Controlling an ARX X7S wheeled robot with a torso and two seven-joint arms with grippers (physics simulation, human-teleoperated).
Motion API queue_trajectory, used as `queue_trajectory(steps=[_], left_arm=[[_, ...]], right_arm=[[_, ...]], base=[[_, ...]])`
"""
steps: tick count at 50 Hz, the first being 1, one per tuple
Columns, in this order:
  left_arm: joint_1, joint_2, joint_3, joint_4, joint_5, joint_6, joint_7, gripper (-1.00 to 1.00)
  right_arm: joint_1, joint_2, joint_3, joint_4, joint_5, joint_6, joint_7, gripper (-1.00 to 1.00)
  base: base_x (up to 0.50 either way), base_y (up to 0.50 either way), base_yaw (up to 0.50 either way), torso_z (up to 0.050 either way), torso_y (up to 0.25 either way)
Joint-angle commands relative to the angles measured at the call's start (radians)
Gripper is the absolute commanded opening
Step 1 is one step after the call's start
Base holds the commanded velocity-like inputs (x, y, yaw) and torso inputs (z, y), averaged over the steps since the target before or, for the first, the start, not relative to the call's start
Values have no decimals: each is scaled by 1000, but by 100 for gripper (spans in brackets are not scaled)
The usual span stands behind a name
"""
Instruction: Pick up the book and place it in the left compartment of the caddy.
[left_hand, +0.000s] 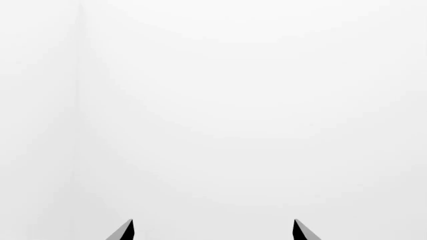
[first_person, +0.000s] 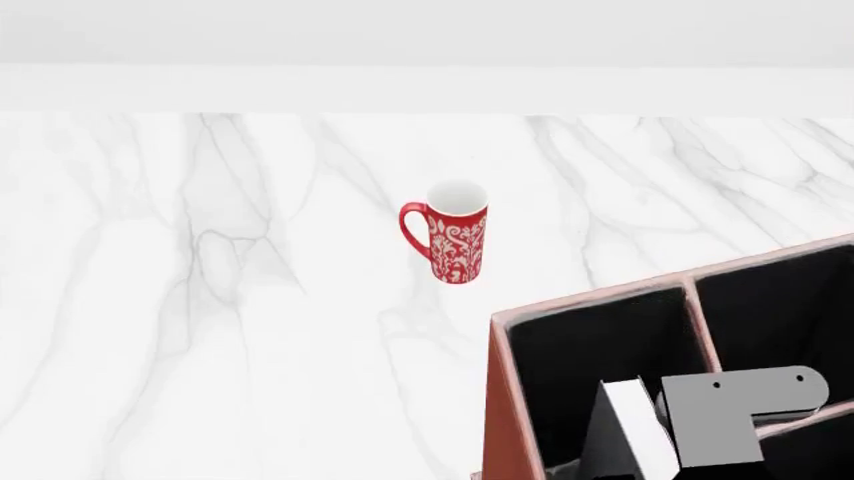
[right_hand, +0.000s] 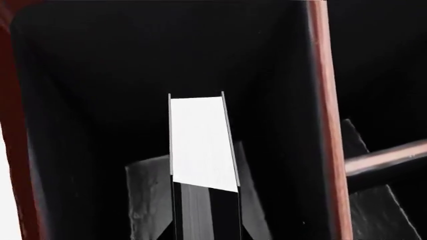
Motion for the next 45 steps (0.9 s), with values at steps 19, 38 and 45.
queue_trajectory(steps=[19, 38, 45], left_arm=[[5, -5, 2, 2, -2, 7, -4, 100], [8, -8, 3, 1, -1, 12, -6, 100], [9, -11, 1, 4, -7, 10, -10, 100]], right_arm=[[-6, -20, -3, 25, -98, -15, -46, -100], [-13, -26, -8, 35, -113, -26, -58, -100], [-16, -25, -6, 34, -110, -30, -60, -100]], base=[[0, 0, 0, 1, 1], [0, 0, 0, 0, 2], [0, 0, 0, 1, 0]])
